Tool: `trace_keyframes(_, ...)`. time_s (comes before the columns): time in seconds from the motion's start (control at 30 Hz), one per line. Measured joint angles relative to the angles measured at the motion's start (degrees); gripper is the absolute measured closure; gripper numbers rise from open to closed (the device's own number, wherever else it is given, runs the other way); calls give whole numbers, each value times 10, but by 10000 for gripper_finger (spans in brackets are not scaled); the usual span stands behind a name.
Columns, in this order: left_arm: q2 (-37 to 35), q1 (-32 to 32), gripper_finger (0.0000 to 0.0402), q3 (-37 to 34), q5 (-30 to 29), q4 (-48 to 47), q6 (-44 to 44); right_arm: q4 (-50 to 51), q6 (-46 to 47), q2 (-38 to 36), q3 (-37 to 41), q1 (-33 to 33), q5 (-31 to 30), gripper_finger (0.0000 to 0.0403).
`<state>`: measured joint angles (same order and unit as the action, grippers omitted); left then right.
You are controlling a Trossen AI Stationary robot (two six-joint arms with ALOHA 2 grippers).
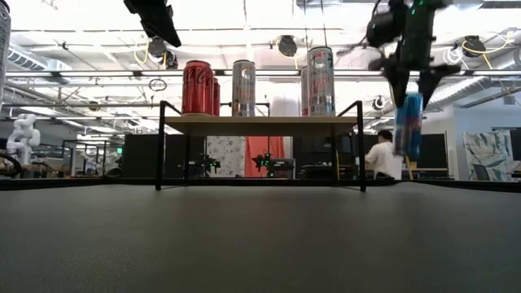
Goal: Place canned beverage on shelf
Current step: Put the top blue soda can on the shelf
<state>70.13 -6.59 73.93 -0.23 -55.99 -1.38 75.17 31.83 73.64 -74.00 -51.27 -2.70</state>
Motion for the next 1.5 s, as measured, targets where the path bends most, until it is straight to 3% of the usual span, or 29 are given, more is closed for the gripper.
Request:
trace_keyframes(0.33, 0, 0, 320, 0, 0, 0, -17, 34, -30, -60, -134, 1, 16, 205)
trace_keyframes(0.7, 0, 0, 320, 0, 0, 0, -43, 31, -56, -66, -256, 3, 35, 205)
trace_keyframes(1.13, 0, 0, 320, 0, 0, -1, -43, 24, -62, -66, -323, 34, 43, 205)
trace_keyframes(1.5, 0, 0, 320, 0, 0, -1, -43, -51, -71, -65, -363, 61, 69, 205)
